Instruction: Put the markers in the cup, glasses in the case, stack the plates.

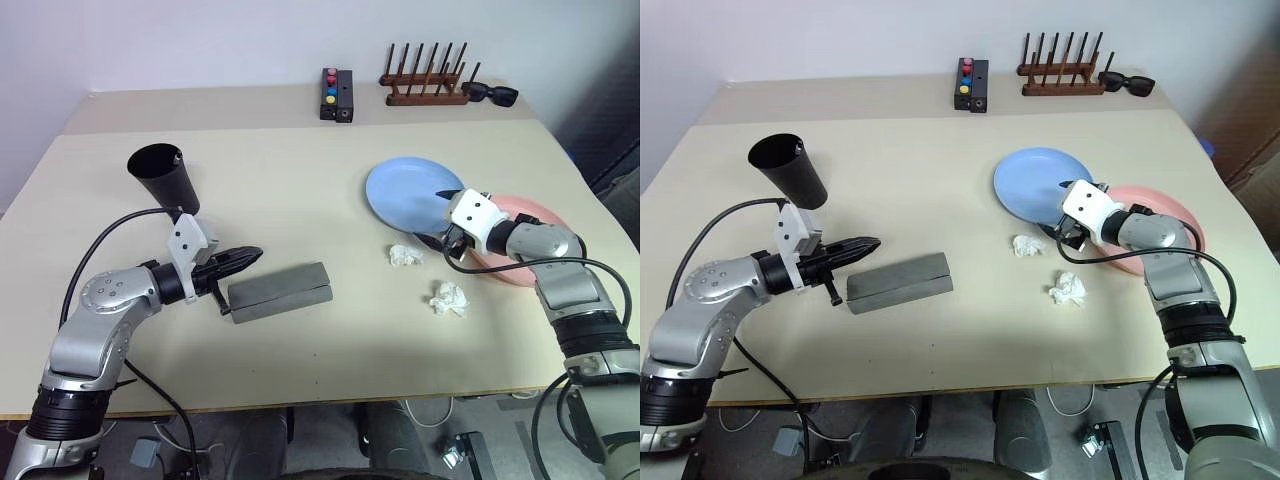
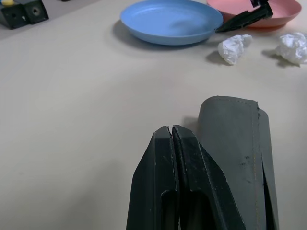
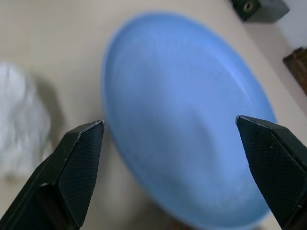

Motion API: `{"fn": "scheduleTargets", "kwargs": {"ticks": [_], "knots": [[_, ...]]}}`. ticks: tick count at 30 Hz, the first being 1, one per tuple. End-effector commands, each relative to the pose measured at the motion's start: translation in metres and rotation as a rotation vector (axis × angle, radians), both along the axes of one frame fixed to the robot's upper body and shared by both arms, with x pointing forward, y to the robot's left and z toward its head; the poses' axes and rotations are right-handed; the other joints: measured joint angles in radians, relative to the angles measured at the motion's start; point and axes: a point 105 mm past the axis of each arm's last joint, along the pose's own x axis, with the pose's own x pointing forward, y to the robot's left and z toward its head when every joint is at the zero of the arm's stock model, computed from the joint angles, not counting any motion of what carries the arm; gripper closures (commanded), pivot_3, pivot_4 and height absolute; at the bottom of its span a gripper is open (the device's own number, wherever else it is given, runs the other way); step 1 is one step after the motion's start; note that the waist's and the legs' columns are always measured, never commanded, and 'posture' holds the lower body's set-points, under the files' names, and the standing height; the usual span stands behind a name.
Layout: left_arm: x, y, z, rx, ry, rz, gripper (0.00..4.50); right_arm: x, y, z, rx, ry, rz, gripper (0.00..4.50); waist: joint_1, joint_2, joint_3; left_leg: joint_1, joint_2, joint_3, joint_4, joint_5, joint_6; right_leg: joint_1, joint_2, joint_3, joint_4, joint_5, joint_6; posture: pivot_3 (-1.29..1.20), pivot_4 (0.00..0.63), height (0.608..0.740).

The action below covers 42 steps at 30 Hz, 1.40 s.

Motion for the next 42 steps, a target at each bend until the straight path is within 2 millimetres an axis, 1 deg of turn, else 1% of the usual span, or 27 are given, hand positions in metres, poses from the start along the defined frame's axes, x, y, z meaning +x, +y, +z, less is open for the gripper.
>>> {"fn": "scheduleTargets", "kwargs": {"ticks": [1,4,5,7,9,12,14,18,20,22,23,24,25,26,27,28,31,35,39,40,42], "knots": [[-0.002,-0.008,0.012,-0.011,-0.050,-0.034,4.48,-0.005,-0.004,0.015,-0.031,-0.040,0.039,0.00,0.001,0.000,0.000,0.000,0.000,0.000,0.000,0.000,0.000,0.000,0.000,0.000,0.000,0.000,0.000,0.00,0.150,0.734],[-0.001,-0.012,0.014,-0.016,-0.054,-0.042,4.48,-0.012,-0.013,0.016,-0.032,-0.010,0.029,0.00,0.004,0.000,0.000,0.000,0.000,0.000,0.000,0.000,0.000,0.000,0.000,0.000,0.000,0.000,0.000,0.00,0.150,0.734],[-0.002,-0.015,0.015,-0.017,-0.055,-0.048,4.48,-0.015,-0.021,0.015,-0.049,0.007,0.006,0.00,0.009,0.000,0.000,0.000,0.000,0.000,0.001,0.000,0.000,0.001,0.000,0.000,0.000,0.000,0.000,0.00,0.150,0.734],[-0.002,-0.019,0.016,-0.019,-0.056,-0.055,4.48,-0.020,-0.031,0.015,-0.065,0.024,-0.030,0.00,0.010,0.000,0.000,0.000,0.000,0.000,0.001,0.000,0.000,0.001,0.000,0.000,-0.001,0.000,0.000,0.00,0.150,0.734],[-0.004,-0.026,0.017,-0.021,-0.057,-0.065,4.48,-0.025,-0.044,0.014,-0.030,0.052,-0.098,0.00,0.009,0.000,0.000,0.000,-0.001,0.000,0.001,0.000,0.000,0.002,0.000,0.000,-0.001,0.000,0.000,0.00,0.150,0.734],[-0.005,-0.032,0.018,-0.022,-0.057,-0.076,4.48,-0.032,-0.055,0.005,0.015,0.105,-0.177,0.00,0.007,0.000,0.000,0.000,0.000,0.000,0.001,0.000,0.000,0.002,0.000,0.000,-0.001,0.000,0.000,0.00,0.150,0.734],[-0.005,-0.033,0.019,-0.021,-0.057,-0.077,4.48,-0.035,-0.058,0.000,0.037,0.132,-0.210,0.00,0.002,0.001,0.000,0.001,0.000,0.000,0.001,0.000,0.000,0.002,0.000,0.000,-0.001,-0.001,-0.001,0.00,0.150,0.734],[-0.006,-0.038,0.022,-0.027,-0.060,-0.099,4.48,-0.042,-0.063,-0.021,0.084,0.219,-0.278,0.00,0.003,0.001,0.000,0.001,0.000,0.000,0.001,0.000,0.000,0.002,0.000,0.000,0.000,-0.001,-0.003,0.00,0.150,0.734],[-0.009,-0.041,0.026,-0.038,-0.065,-0.118,4.50,-0.040,-0.067,-0.025,0.104,0.229,-0.324,0.55,0.004,0.000,0.000,0.001,0.000,0.000,0.001,0.000,0.000,0.003,0.000,0.000,0.000,-0.001,-0.003,0.00,0.150,0.734],[-0.011,-0.044,0.030,-0.048,-0.061,-0.137,4.50,-0.039,-0.070,-0.024,0.125,0.233,-0.357,1.28,0.005,0.000,0.000,0.002,0.000,0.000,0.002,0.000,0.000,0.004,0.000,0.000,-0.001,-0.002,-0.003,0.00,0.150,0.734],[-0.013,-0.047,0.032,-0.053,-0.059,-0.151,4.50,-0.038,-0.072,-0.025,0.129,0.237,-0.371,1.86,0.006,0.000,0.000,0.002,0.000,0.000,0.002,0.000,0.000,0.005,0.000,0.000,-0.001,-0.001,-0.003,0.00,0.150,0.734],[-0.015,-0.049,0.035,-0.058,-0.063,-0.162,4.50,-0.038,-0.073,-0.026,0.134,0.242,-0.385,2.34,0.007,0.000,0.000,0.002,0.000,0.000,0.002,0.000,0.000,0.005,0.000,0.000,-0.001,-0.001,-0.003,0.00,0.150,0.734],[-0.015,-0.051,0.038,-0.063,-0.068,-0.165,4.50,-0.038,-0.074,-0.026,0.139,0.246,-0.395,2.79,0.007,0.000,0.000,0.002,0.000,0.000,0.002,0.000,0.000,0.005,0.000,0.000,-0.001,-0.001,-0.003,0.00,0.150,0.734],[-0.014,-0.053,0.041,-0.065,-0.070,-0.166,4.50,-0.039,-0.075,-0.027,0.144,0.250,-0.404,3.41,0.008,0.000,0.000,0.002,0.000,0.000,0.002,0.000,0.000,0.005,0.000,0.000,-0.001,-0.002,-0.003,0.00,0.150,0.734],[-0.014,-0.055,0.043,-0.066,-0.071,-0.165,4.50,-0.040,-0.075,-0.027,0.146,0.252,-0.408,3.86,0.009,0.000,0.000,0.002,0.000,0.000,0.002,0.000,0.000,0.005,0.000,0.000,-0.001,-0.001,-0.003,0.00,0.150,0.734],[-0.013,-0.056,0.045,-0.066,-0.070,-0.165,4.50,-0.041,-0.075,-0.026,0.146,0.253,-0.409,4.41,0.009,0.000,0.000,0.002,0.000,0.000,0.002,0.000,0.000,0.006,0.000,0.000,-0.001,-0.001,-0.003,0.00,0.150,0.734],[-0.011,-0.061,0.049,-0.068,-0.066,-0.168,4.50,-0.043,-0.076,-0.024,0.130,0.243,-0.426,4.47,0.008,0.000,0.000,0.004,0.000,-0.001,0.002,0.000,0.000,0.007,0.000,0.000,-0.002,-0.001,-0.002,0.00,0.150,0.734],[-0.010,-0.064,0.051,-0.070,-0.062,-0.168,4.50,-0.041,-0.085,-0.012,0.095,0.181,-0.480,4.47,0.008,0.000,0.000,0.004,0.000,-0.001,0.002,0.000,0.000,0.007,0.000,0.000,-0.002,-0.002,-0.002,0.00,0.150,0.734],[-0.009,-0.063,0.049,-0.069,-0.060,-0.164,4.50,-0.031,-0.092,0.012,0.039,0.052,-0.525,4.47,0.008,0.000,0.000,0.003,-0.001,-0.001,0.002,0.000,0.000,0.007,0.000,0.000,-0.002,-0.002,-0.002,0.00,0.150,0.734],[-0.009,-0.062,0.048,-0.068,-0.060,-0.162,4.50,-0.028,-0.091,0.018,0.032,0.017,-0.519,4.47,0.008,0.000,0.000,0.003,-0.001,-0.001,0.002,0.000,0.000,0.007,0.000,0.000,-0.002,-0.002,-0.002,0.00,0.150,0.734],[-0.009,-0.059,0.047,-0.066,-0.061,-0.156,4.50,-0.022,-0.080,0.034,0.035,-0.065,-0.469,4.47,0.006,0.000,0.000,0.003,-0.001,-0.001,0.002,0.000,0.000,0.007,0.000,0.000,-0.003,-0.002,-0.002,0.00,0.150,0.734]]}}
